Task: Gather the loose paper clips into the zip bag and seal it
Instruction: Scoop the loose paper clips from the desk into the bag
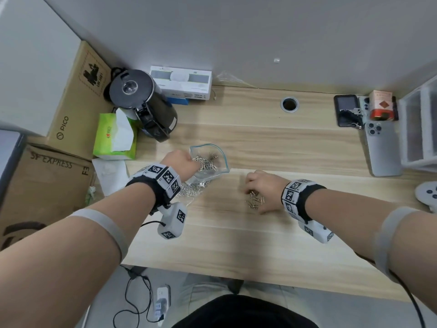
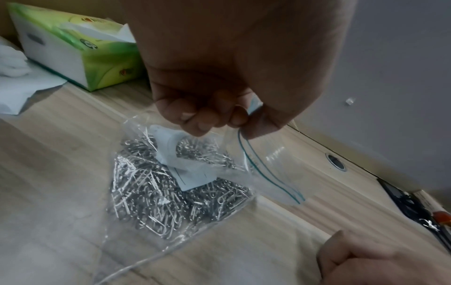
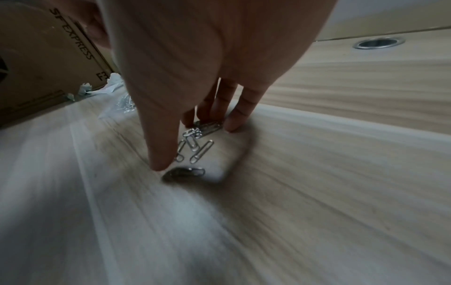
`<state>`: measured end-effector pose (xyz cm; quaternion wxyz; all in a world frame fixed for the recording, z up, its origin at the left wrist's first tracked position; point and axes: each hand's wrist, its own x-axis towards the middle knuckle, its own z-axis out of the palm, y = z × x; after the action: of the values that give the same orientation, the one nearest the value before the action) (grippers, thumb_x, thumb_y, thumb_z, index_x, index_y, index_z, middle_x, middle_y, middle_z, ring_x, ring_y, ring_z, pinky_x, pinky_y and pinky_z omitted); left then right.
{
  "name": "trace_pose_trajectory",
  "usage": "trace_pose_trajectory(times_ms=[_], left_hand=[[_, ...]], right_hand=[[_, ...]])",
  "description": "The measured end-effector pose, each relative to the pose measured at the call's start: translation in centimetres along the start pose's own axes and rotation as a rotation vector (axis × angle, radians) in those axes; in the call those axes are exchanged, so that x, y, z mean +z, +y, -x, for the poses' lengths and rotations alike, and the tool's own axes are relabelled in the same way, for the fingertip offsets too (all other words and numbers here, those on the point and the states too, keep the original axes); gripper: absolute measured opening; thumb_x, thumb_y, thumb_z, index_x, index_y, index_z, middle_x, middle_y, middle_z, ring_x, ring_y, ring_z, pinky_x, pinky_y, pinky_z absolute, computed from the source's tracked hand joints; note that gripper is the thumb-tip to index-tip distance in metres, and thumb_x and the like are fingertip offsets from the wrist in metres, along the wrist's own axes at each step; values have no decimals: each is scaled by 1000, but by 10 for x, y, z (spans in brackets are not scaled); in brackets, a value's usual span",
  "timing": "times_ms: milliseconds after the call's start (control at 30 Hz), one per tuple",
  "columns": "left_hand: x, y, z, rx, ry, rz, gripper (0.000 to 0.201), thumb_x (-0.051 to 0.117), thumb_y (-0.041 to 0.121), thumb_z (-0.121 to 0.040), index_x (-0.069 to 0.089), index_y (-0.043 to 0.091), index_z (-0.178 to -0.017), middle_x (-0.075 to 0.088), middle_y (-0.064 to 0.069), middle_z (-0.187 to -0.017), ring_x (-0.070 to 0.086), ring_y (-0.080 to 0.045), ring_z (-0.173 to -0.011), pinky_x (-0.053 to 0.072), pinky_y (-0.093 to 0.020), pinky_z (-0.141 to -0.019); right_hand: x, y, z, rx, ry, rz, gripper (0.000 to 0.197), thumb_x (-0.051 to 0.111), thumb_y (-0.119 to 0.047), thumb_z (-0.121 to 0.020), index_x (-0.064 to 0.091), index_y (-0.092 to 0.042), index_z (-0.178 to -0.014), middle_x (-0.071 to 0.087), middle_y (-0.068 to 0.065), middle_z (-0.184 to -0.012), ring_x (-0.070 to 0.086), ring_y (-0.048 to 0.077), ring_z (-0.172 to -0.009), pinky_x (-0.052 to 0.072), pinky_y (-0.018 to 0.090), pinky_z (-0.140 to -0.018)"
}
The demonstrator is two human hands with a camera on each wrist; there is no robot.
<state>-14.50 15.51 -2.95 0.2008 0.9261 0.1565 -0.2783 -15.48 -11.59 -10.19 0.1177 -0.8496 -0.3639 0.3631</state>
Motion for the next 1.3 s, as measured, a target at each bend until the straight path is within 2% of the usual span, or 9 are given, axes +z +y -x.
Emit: trace_pose_trajectory(times_ms=[167, 233, 333, 433, 567, 700, 833, 967, 1300], left_hand=[[6, 12, -1, 66, -36, 1, 34, 58, 30, -85, 42, 12, -61, 43, -6, -63, 44, -23, -61, 34, -31, -54], [7, 16, -2, 77, -37, 9, 35, 60, 30, -85, 41, 13, -60, 41, -5, -62, 42, -22, -60, 33, -31, -55], [8, 20, -3, 95, -55, 13, 37, 60, 29, -85, 39, 14, -58, 41, -5, -60, 42, -23, -59, 33, -31, -56], [11, 24, -4, 109, -62, -1, 39, 60, 27, -85, 37, 15, -56, 39, -4, -59, 40, -22, -59, 31, -31, -54], [16, 26, -3, 128, -54, -5, 42, 60, 26, -86, 35, 15, -55, 36, -2, -55, 38, -21, -56, 29, -29, -52], [22, 25, -2, 133, -60, -24, 41, 59, 27, -87, 37, 14, -54, 39, -3, -56, 41, -22, -58, 32, -29, -54], [27, 25, 0, 140, -57, -24, 42, 60, 24, -86, 34, 15, -54, 35, -2, -55, 38, -20, -56, 29, -29, -52], [29, 27, 1, 145, -58, -27, 43, 61, 24, -84, 33, 15, -53, 32, -2, -54, 36, -20, -55, 28, -29, -52], [32, 33, 4, 122, -45, -30, 42, 61, 26, -84, 35, 15, -53, 37, 0, -54, 38, -20, -55, 29, -28, -52]], right_hand=[[7, 5, 14, 23, 41, -49, 42, 77, -32, -68, 65, -19, -105, 52, -2, -103, 49, 20, -100, 45, 33, -85], [7, 5, 18, 32, 58, -68, 47, 76, -33, -68, 62, -21, -110, 50, -2, -105, 49, 19, -101, 46, 33, -84], [9, 2, 20, 49, 94, -57, 64, 76, -48, -64, 54, -24, -120, 46, -4, -108, 46, 16, -102, 48, 34, -82], [18, -5, 18, 88, 139, -43, 65, 71, -60, -69, 56, -23, -119, 48, -5, -111, 45, 16, -105, 49, 36, -83], [29, -8, 18, 73, 184, -91, 38, 70, -37, -82, 61, -19, -114, 53, -1, -112, 46, 21, -108, 47, 39, -88], [31, -4, 24, 13, 234, -150, 19, 64, -18, -86, 69, -18, -104, 58, 3, -103, 50, 24, -102, 47, 39, -88], [32, -1, 30, -4, 245, -175, 20, 63, -8, -84, 72, -13, -101, 59, 8, -100, 52, 28, -101, 45, 35, -88], [33, 1, 32, 41, 241, -232, 23, 60, -3, -83, 74, -12, -99, 61, 7, -100, 54, 28, -103, 42, 30, -89], [36, -5, 36, 128, 233, -209, 25, 55, -1, -75, 74, -10, -89, 65, 6, -97, 60, 27, -95, 46, 29, -82]])
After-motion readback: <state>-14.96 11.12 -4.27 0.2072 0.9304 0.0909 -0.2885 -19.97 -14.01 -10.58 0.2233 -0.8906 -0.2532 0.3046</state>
